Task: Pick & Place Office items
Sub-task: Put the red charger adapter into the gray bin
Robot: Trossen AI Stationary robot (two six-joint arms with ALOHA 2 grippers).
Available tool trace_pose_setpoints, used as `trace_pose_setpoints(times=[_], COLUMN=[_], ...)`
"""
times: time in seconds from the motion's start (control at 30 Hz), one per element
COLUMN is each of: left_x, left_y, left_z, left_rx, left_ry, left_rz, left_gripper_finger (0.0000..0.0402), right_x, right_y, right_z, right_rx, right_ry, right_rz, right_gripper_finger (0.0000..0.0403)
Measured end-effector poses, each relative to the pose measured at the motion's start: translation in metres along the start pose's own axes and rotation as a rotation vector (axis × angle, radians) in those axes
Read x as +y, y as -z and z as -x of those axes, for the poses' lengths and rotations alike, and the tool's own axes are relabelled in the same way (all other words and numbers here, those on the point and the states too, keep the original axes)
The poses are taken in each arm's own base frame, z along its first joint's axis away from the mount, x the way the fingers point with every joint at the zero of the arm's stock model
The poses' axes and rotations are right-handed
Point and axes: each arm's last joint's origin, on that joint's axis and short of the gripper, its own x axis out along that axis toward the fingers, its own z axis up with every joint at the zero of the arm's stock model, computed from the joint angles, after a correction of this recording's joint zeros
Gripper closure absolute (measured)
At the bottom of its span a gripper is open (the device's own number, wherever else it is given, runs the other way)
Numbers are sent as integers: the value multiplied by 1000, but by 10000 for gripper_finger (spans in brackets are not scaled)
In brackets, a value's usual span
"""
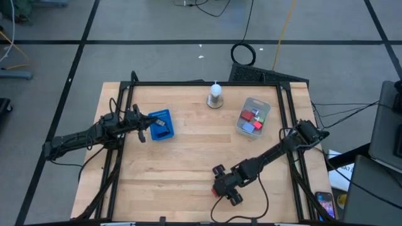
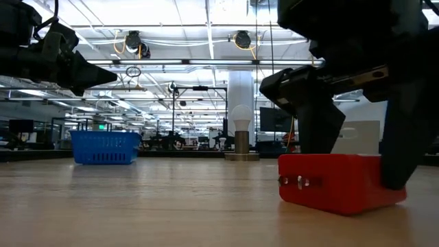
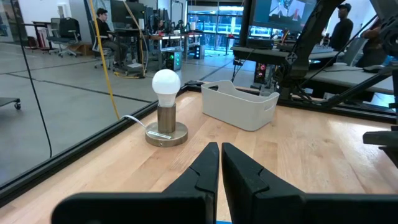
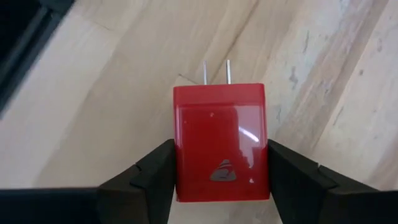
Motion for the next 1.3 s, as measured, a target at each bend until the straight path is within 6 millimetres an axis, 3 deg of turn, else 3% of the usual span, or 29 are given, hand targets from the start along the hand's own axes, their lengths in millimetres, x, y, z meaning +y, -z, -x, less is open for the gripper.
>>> trace_pose_setpoints(times=[0.17, 0.27, 0.33, 0.47, 0.63, 0.77, 0.87, 1.03, 1.3], left_x=[0, 0, 0, 0, 0, 0, 0, 0, 0], left_y=[0, 0, 0, 0, 0, 0, 0, 0, 0], left_z=[0, 0, 0, 0, 0, 0, 0, 0, 0], left_rx=[0, 0, 0, 0, 0, 0, 0, 0, 0], left_ry=[0, 0, 0, 0, 0, 0, 0, 0, 0], left_rz=[0, -2, -4, 3, -11, -22, -24, -25, -19], left_gripper_finger=[382, 382, 382, 382, 382, 382, 382, 382, 382], right_x=[-6, -4, -3, -1, -4, -6, -8, -13, -15], right_y=[-4, -11, -17, -16, 23, 74, 118, 178, 216], right_z=[12, 34, 58, 130, 214, 257, 270, 268, 247], right_rx=[-24, -91, -169, -362, -580, -723, -864, -1009, -1029], right_ry=[-29, -8, 26, 132, 320, 405, 442, 522, 540], right_rz=[-135, -135, -127, -108, -176, -185, -204, -332, -379], right_gripper_finger=[202, 202, 202, 202, 202, 202, 202, 202, 202])
